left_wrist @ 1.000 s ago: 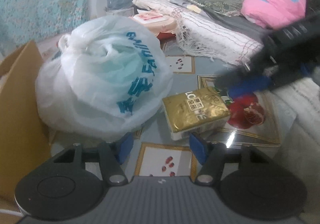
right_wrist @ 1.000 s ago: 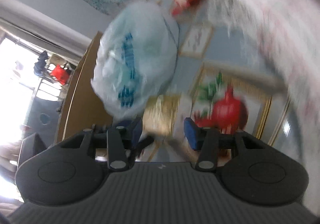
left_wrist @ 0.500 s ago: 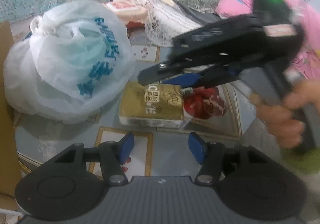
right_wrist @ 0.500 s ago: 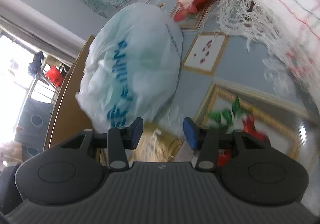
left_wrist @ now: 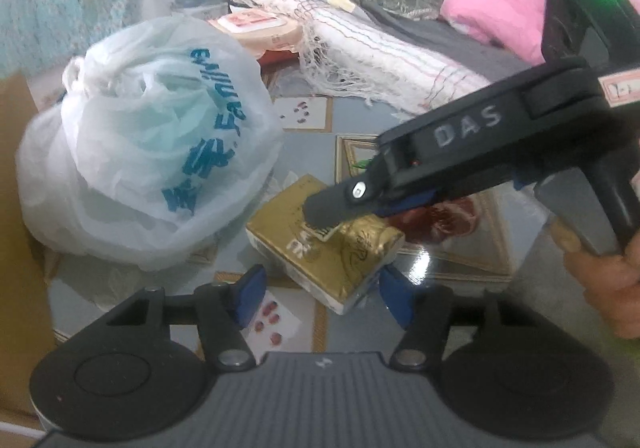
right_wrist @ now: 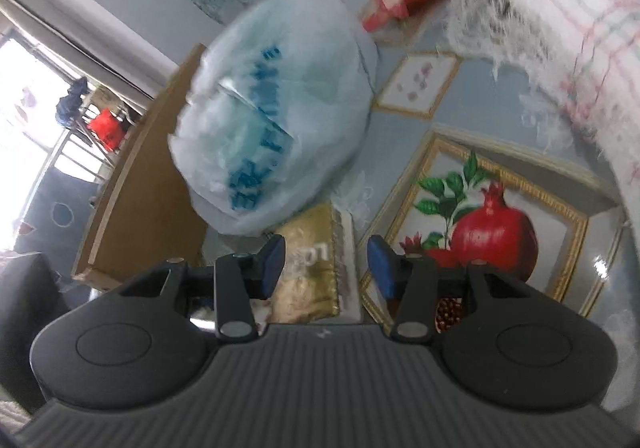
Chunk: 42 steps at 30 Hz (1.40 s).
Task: Organize soft objects
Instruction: 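Close the right tool on the gold box and lift it, then carry the gold box over the cardboard box and open the right tool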
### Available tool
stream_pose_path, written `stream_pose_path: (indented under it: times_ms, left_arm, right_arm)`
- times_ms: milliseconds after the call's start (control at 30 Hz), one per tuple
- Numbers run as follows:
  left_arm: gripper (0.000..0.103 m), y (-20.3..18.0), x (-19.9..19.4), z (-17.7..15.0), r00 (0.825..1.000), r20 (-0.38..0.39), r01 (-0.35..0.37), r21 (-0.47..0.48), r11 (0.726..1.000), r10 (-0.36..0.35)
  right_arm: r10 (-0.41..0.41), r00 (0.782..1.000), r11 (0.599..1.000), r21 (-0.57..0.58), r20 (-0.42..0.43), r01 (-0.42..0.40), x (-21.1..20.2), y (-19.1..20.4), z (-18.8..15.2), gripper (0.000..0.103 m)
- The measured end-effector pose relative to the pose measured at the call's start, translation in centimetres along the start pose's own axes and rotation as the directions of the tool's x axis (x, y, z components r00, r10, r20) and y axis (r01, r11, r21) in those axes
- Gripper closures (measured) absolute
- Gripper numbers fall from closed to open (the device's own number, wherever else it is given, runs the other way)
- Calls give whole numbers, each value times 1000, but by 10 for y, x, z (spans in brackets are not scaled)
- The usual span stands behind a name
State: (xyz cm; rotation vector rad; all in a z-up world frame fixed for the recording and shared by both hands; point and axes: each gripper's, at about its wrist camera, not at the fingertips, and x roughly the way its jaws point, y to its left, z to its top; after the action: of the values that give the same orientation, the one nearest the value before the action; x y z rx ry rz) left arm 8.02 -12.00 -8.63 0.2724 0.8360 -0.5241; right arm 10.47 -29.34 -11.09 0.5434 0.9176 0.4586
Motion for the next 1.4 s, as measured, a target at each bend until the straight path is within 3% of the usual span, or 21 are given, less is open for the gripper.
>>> stream_pose_path:
  times_ms: [233,533,700,867,1067,1200,1300,1400]
  left_arm:
    - [41,-5,2,3,1000,13,-14,14,1000,14]
    - [42,-16,-19,11,995,91,-49,51,997,45]
    - [41,-16,-45,16,985,153,-83,53,995,74]
    - [41,-5,-80,22,963,221,-164,35,986,153]
    - [40,35,-127,26,908,258,-329,-53,943,331]
    - [40,75,-150,19,889,211,-383,-144,912,407]
    - [40,112,-162,10,901,157,-364,-237,901,406]
    - [40,152,-169,-3,932,105,-295,-339,893,348]
  right_arm:
    - [17,1000,999,-34,25,-16,0,6,-11,59]
    - [46,994,999,-32,96,-43,-24,18,-14,60]
    - [86,986,995,-56,140,-79,-40,35,-9,59]
    - [163,976,982,-119,145,-147,-44,70,7,58]
    - [309,949,927,-241,58,-287,-15,142,39,57]
    - [366,928,881,-295,-73,-371,24,193,55,55]
    - [372,909,861,-295,-187,-413,58,224,64,55]
    - [330,905,855,-320,-270,-408,86,254,62,55]
